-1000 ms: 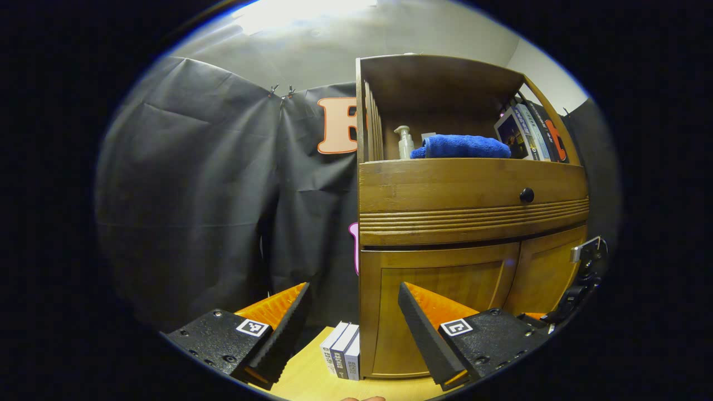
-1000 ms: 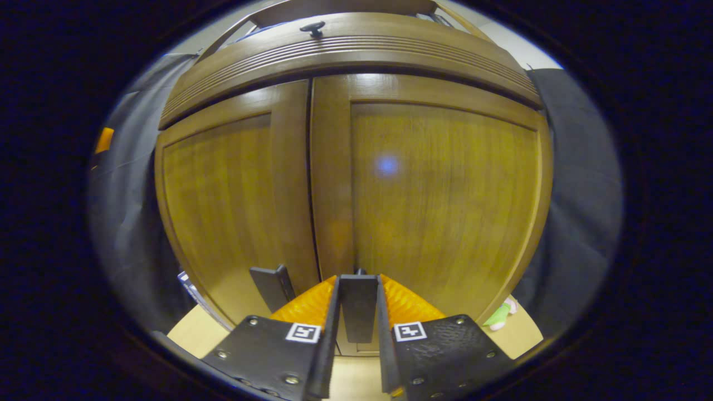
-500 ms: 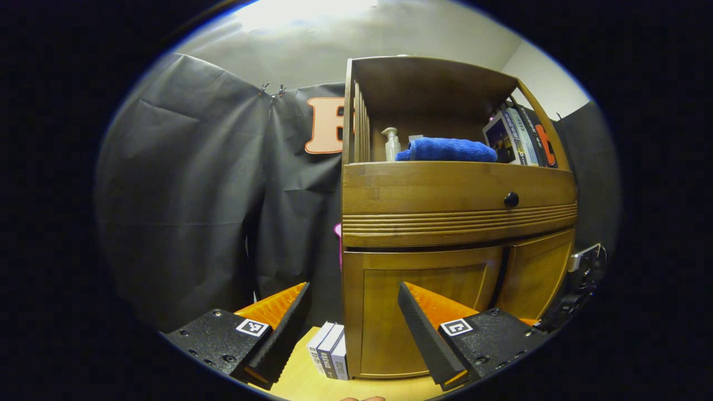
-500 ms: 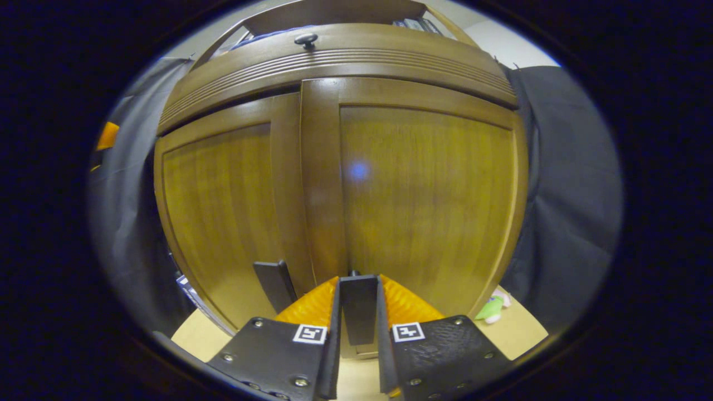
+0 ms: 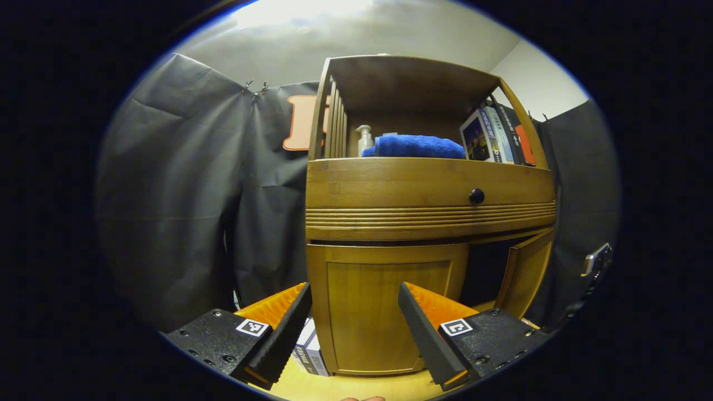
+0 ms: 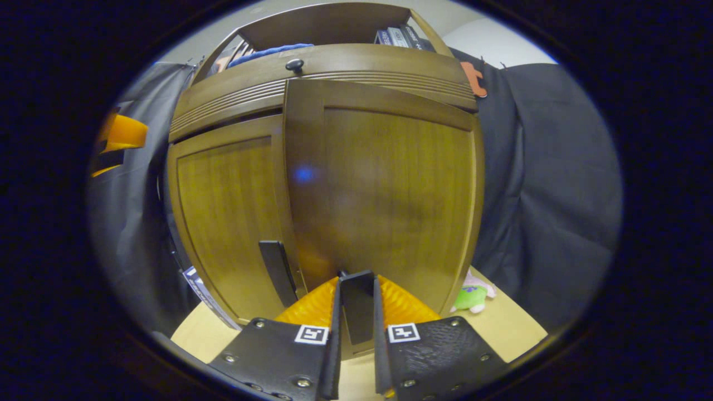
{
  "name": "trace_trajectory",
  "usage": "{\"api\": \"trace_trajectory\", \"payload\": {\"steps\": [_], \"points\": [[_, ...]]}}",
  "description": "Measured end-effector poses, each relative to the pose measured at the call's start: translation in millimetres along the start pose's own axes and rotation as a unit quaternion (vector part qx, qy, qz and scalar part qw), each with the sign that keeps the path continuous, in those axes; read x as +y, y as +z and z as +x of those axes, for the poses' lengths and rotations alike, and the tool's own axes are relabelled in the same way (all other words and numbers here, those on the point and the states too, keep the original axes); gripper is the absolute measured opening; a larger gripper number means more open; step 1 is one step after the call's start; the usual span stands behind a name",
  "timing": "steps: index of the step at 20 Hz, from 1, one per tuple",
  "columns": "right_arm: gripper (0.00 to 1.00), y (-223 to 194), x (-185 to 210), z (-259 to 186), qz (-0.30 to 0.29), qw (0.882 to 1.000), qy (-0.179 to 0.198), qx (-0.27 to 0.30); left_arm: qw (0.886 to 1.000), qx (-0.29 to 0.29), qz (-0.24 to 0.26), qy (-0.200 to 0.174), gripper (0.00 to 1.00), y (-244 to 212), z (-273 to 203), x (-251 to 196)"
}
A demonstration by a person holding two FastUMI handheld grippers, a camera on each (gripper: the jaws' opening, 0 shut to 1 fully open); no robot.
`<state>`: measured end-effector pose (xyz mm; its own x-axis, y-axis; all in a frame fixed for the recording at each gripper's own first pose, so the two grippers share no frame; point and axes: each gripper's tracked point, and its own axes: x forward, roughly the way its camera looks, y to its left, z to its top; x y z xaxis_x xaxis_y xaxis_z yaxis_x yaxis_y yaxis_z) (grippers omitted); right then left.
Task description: Open the right door of the double-door shoe cabinet with the right hand, and open the left door with the left hand.
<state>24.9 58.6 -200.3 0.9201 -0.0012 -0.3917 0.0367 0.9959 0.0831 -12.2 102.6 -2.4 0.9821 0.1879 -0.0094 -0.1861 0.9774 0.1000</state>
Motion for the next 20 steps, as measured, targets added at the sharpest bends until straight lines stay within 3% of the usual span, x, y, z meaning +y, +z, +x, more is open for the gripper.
{"api": "trace_trajectory", "payload": {"steps": [8,18,20], "points": [[0.24,-6.9,-38.0,-41.6,-0.002,1.000,-0.005,0.009,0.999,0.005,-0.013,-0.045,0.94,-6.4,-5.4,-55.7],[0.24,-7.5,-110.5,-86.6,-0.007,0.999,-0.035,0.016,0.997,0.041,-0.008,-0.064,0.93,-39.8,-0.7,-103.4],[0.24,-2.7,-124.8,-92.4,-0.007,0.999,-0.040,0.011,0.997,0.041,-0.009,-0.067,0.96,-41.1,0.5,-114.0]]}}
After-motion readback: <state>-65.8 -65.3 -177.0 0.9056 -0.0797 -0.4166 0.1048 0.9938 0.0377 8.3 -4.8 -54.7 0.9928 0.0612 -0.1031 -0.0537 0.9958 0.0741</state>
